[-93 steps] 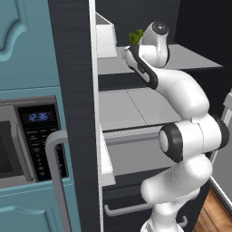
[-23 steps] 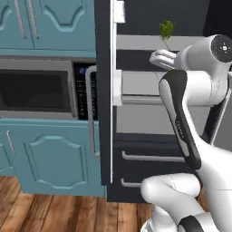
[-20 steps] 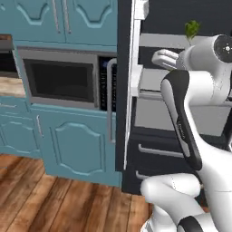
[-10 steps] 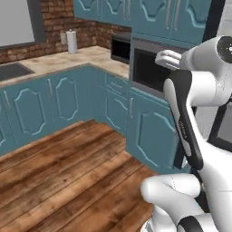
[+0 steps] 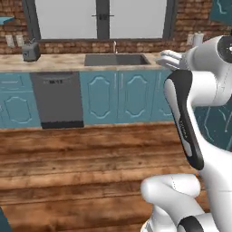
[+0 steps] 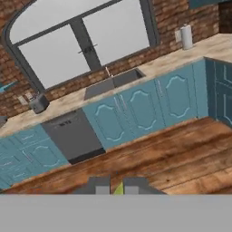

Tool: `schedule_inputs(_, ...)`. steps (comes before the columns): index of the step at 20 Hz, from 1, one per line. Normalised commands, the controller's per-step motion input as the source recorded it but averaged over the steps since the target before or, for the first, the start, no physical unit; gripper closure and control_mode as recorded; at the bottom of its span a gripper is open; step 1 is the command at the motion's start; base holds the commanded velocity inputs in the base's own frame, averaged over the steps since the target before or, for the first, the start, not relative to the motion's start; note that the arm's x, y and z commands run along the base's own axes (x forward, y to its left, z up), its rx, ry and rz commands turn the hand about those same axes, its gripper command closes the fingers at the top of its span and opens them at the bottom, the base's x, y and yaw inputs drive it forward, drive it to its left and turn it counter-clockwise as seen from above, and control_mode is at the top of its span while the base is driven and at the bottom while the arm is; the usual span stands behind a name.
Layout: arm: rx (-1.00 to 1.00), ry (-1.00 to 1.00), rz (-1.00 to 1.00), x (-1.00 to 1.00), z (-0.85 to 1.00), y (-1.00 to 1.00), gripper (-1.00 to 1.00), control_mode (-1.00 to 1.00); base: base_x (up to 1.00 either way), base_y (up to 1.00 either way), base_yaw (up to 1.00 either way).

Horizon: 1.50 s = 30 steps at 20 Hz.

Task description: Take the lemon wedge from the fridge and place it on the plate with fish on the dining counter.

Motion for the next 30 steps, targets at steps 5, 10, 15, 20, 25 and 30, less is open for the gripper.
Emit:
schedule_inputs(5,0.0,0.0,0.0,0.0,0.0,0.0,1.0,1.0,0.0,0.09,0.99)
schedule_inputs(10,0.0,0.0,0.0,0.0,0.0,0.0,1.0,1.0,0.0,0.1,0.98)
schedule_inputs(15,0.0,0.0,0.0,0.0,0.0,0.0,1.0,1.0,0.0,0.19,0.95)
schedule_inputs(20,0.0,0.0,0.0,0.0,0.0,0.0,1.0,1.0,-0.01,0.57,0.86)
schedule_inputs(25,0.0,0.0,0.0,0.0,0.0,0.0,1.0,1.0,0.3,0.7,0.66)
schedule_inputs(30,0.0,0.0,0.0,0.0,0.0,0.0,1.0,1.0,0.67,0.28,0.27)
